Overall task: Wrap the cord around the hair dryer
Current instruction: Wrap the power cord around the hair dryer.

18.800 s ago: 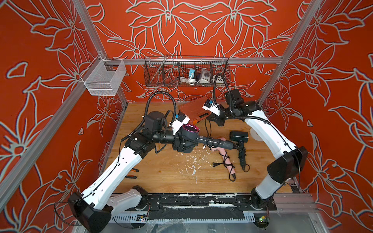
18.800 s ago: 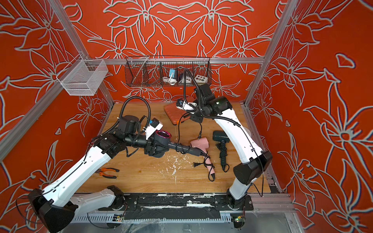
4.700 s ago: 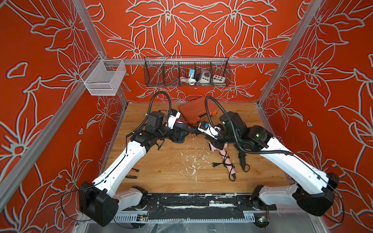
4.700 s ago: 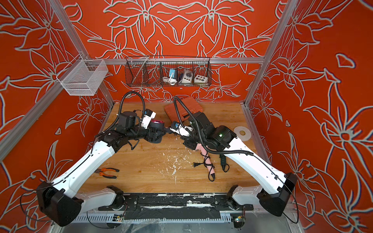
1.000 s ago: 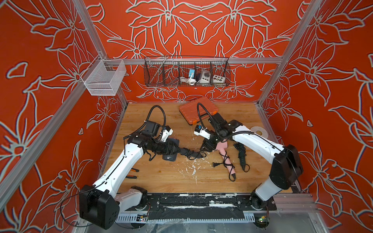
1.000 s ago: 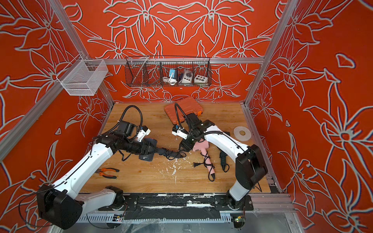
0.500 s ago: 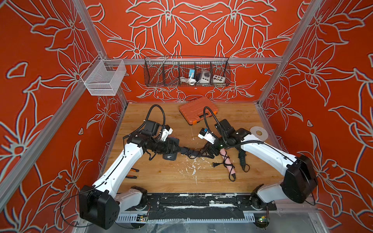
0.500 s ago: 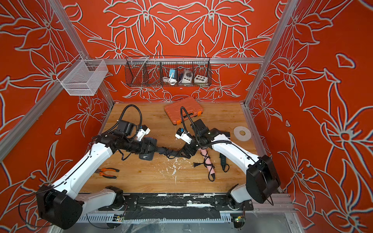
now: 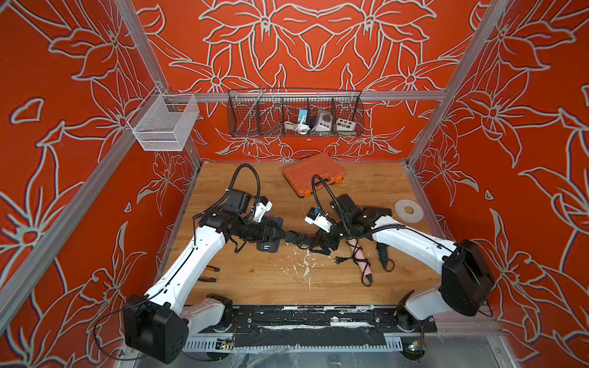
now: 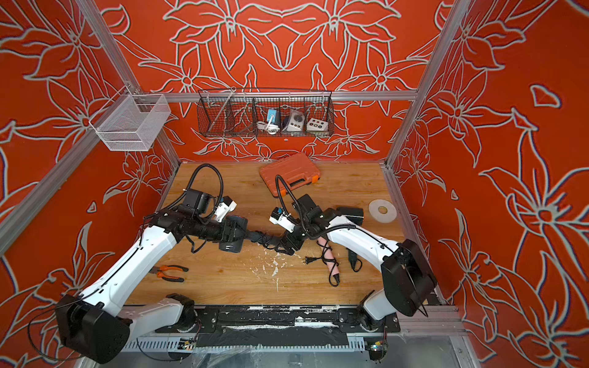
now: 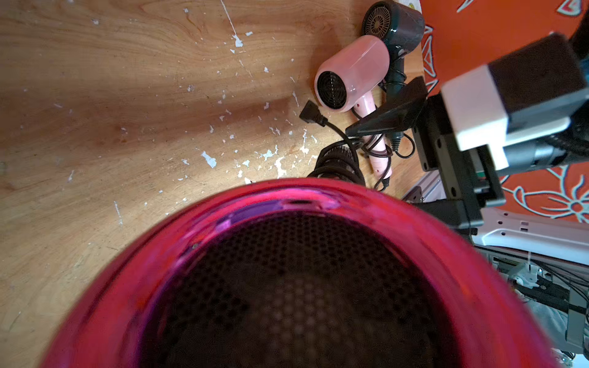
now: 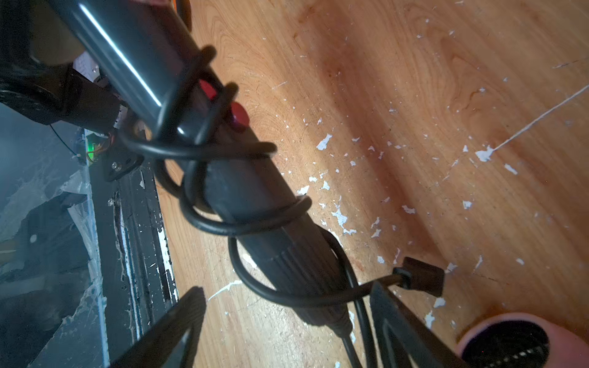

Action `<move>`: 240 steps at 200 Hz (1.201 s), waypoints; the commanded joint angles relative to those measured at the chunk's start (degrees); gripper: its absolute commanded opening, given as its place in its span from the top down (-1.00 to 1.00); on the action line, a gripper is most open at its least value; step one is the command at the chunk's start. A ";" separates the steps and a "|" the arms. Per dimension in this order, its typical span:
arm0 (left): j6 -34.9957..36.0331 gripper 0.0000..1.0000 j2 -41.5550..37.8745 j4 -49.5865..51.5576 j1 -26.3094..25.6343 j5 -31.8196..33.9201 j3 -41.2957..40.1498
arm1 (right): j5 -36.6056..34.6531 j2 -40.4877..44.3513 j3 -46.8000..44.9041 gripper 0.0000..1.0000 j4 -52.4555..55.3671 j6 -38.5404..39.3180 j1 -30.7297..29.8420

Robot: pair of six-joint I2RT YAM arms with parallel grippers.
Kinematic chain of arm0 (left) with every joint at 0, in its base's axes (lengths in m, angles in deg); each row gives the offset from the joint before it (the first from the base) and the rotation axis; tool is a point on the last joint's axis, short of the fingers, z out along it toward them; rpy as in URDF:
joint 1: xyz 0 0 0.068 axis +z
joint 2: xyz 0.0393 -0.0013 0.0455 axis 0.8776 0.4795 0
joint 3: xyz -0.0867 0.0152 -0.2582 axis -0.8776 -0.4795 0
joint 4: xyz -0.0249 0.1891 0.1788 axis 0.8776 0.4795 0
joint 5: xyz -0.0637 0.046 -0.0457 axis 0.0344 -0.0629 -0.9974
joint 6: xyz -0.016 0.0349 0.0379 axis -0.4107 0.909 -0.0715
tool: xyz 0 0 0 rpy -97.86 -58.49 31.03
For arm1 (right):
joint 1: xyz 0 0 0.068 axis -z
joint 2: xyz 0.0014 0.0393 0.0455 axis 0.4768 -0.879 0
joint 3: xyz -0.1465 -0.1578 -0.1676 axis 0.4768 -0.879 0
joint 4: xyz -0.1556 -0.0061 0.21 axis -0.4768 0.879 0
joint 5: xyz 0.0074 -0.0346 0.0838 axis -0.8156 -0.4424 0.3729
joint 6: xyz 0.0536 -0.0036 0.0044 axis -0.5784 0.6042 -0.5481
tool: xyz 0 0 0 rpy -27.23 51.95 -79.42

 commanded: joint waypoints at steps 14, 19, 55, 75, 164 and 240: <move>-0.45 1.00 -2.27 -2.46 0.94 -3.74 2.09 | 1.90 -1.91 0.79 -0.70 -0.86 -0.72 -1.65; -0.54 1.00 -2.34 -2.56 1.03 -3.84 2.13 | 2.21 -2.07 0.75 -0.69 -1.13 -0.92 -1.86; -1.57 1.00 -2.71 -3.90 1.47 -5.28 2.19 | 4.28 -3.47 0.75 -0.67 -3.11 -2.12 -2.72; -2.01 1.00 -3.09 -4.70 1.56 -6.11 2.18 | 6.45 -4.32 0.91 -0.62 -4.64 -2.62 -2.89; -3.45 1.00 -3.52 -7.05 1.96 -8.00 2.80 | 14.53 -5.97 3.60 -0.38 -7.13 -2.96 -2.87; -3.71 1.00 -3.00 -8.85 2.09 -7.58 0.19 | 20.35 -5.12 1.06 -0.11 -12.35 -6.10 -2.88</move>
